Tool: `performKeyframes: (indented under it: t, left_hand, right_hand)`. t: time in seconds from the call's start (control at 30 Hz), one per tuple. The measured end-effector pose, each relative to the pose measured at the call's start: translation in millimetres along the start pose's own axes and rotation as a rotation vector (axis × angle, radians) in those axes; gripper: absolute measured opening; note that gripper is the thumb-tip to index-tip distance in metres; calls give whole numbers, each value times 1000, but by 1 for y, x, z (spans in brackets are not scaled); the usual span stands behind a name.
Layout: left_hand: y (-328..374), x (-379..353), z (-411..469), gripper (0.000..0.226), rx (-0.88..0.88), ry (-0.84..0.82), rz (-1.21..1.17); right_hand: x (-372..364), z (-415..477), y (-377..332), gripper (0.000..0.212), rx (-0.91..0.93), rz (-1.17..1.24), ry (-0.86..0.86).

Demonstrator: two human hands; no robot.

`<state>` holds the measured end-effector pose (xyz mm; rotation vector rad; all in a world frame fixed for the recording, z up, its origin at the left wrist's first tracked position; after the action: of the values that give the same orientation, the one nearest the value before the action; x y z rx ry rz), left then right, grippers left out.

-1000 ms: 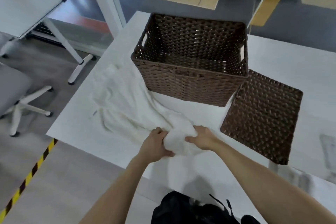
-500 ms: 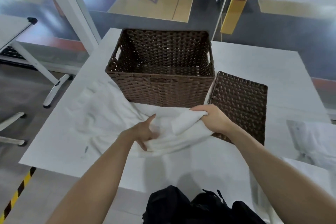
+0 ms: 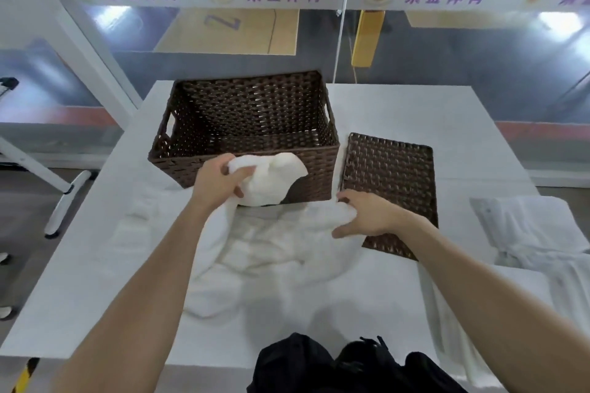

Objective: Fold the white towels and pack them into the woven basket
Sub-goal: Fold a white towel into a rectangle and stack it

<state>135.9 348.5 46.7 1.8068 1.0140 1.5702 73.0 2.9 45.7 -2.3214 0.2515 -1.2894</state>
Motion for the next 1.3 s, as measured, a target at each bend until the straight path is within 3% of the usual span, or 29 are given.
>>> performKeyframes:
  t: [0.07, 0.17, 0.27, 0.3, 0.4, 0.43, 0.5, 0.53, 0.6, 0.67, 0.77, 0.83, 0.93, 1.03, 1.13, 1.23, 1.3]
  left_hand:
    - [31, 17, -2, 29, -89, -73, -103]
    - [78, 31, -15, 21, -211, -215, -106]
    - [129, 41, -28, 28, -282, -356, -69]
    - [145, 43, -30, 37, -299, -389, -78]
    - [195, 46, -31, 58, -325, -391, -166]
    - [212, 47, -29, 61, -320, -403, -249]
    - [241, 46, -24, 36, -324, -498, -384]
    - [254, 43, -20, 35, -342, -584, -407]
    - [275, 30, -12, 80, -386, -669, -391]
    - [297, 11, -13, 88, -479, -580, -373]
    - [323, -14, -9, 69, -523, -339, -216]
    - [339, -25, -6, 51, -452, -302, -195]
    - [369, -41, -7, 24, -503, -297, -130]
    - [396, -52, 0, 20, -566, -166, 23]
    - [415, -55, 18, 8, -514, -36, -79]
    - [437, -60, 15, 14, -590, 76, -86]
    - [449, -64, 6, 33, -647, 33, -2]
  right_hand:
    - [3, 0, -12, 118, 37, 95, 111]
    - [22, 1, -39, 120, 185, 273, 382]
    - [62, -8, -75, 122, 314, 579, 452]
    - [77, -14, -85, 109, 339, 632, 433]
    - [122, -30, -111, 37, 352, 587, 467]
    - [138, -36, -117, 27, 359, 580, 529]
    - [174, -50, -128, 21, 358, 582, 681]
    - [193, -57, -132, 21, 339, 526, 765]
    - [229, -71, -136, 24, 293, 382, 880]
    - [259, -84, -132, 25, 276, 340, 960]
    - [294, -106, -120, 26, 234, 300, 1100]
    - [314, -119, -110, 33, 214, 295, 1142]
    - [332, -143, -95, 25, 195, 267, 1144]
    - [346, -164, -71, 15, 206, 204, 1144]
    - [359, -183, -38, 29, 134, 163, 1112]
    - [359, -194, 1, 36, 59, 176, 1046]
    - [356, -198, 29, 28, 41, 214, 1048]
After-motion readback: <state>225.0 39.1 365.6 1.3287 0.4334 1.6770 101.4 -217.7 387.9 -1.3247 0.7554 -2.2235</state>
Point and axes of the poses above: each hand's wrist, its own z-axis towards the middle knuckle, its own x-axis out of the back of the hand, y = z × x, the point moved 1 cm from there along z, towards the middle knuckle, and after that the axes turned 6 degrees about x, right-handed, at the moved point
